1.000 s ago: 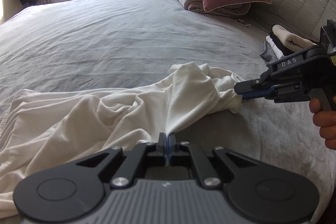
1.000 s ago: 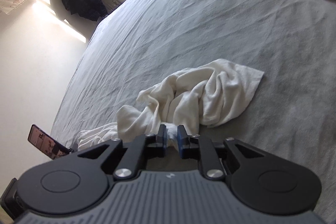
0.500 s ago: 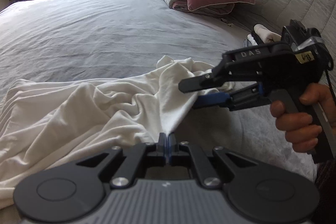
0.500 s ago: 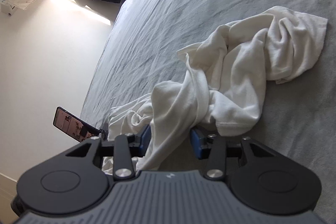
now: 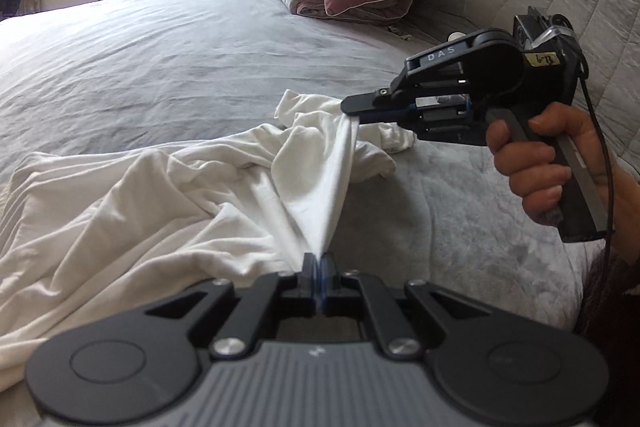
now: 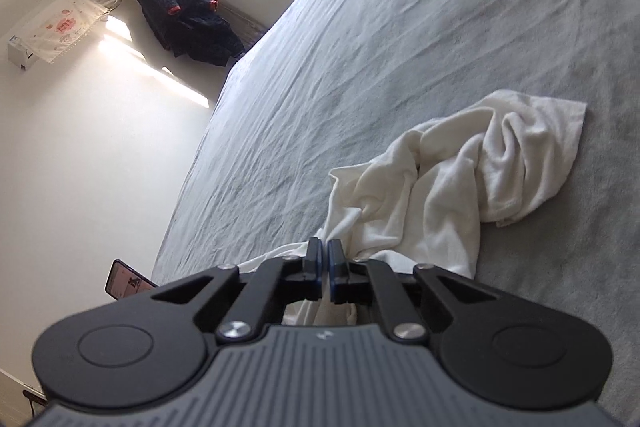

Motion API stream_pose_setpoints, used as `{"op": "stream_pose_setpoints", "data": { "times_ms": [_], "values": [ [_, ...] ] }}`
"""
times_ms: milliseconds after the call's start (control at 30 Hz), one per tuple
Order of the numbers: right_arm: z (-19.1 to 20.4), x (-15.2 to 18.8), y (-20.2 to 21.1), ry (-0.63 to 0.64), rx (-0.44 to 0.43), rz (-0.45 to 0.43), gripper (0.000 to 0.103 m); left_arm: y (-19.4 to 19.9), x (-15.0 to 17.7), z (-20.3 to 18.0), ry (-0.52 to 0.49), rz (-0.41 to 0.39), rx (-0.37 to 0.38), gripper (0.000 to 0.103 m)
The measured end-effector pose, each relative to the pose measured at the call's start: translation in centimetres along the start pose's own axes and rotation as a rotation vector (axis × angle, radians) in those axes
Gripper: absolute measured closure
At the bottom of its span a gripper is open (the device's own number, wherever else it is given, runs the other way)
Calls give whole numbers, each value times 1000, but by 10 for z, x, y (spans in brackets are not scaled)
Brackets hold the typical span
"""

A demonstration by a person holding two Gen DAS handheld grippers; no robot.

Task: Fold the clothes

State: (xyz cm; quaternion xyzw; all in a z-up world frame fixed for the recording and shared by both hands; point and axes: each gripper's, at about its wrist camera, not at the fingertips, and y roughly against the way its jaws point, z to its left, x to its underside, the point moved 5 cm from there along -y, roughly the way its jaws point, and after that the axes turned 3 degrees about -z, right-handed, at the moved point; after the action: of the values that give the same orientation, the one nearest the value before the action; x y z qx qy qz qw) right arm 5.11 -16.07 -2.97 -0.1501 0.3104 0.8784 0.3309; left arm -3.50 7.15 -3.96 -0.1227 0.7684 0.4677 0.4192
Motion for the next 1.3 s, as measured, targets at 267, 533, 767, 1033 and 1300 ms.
{"op": "stream_pose_setpoints", "data": {
  "times_ms": [267, 533, 767, 1033, 1300],
  "values": [
    [16, 21, 33, 128, 23, 14, 97, 15, 6, -4, -43, 28, 79, 102],
    [-2, 53, 53, 183, 89, 116, 97, 21, 21, -13, -124, 119, 152, 101],
    [-29, 83, 50, 213, 175, 220, 97, 11, 33, -15, -167, 212, 165, 101],
    [-33, 85, 42, 246, 171, 245, 89, 2, 34, -17, -186, 264, 187, 93],
    [-20, 46, 44, 268, 131, 123, 72, -7, 12, -19, -136, 202, 208, 62]
  ]
}}
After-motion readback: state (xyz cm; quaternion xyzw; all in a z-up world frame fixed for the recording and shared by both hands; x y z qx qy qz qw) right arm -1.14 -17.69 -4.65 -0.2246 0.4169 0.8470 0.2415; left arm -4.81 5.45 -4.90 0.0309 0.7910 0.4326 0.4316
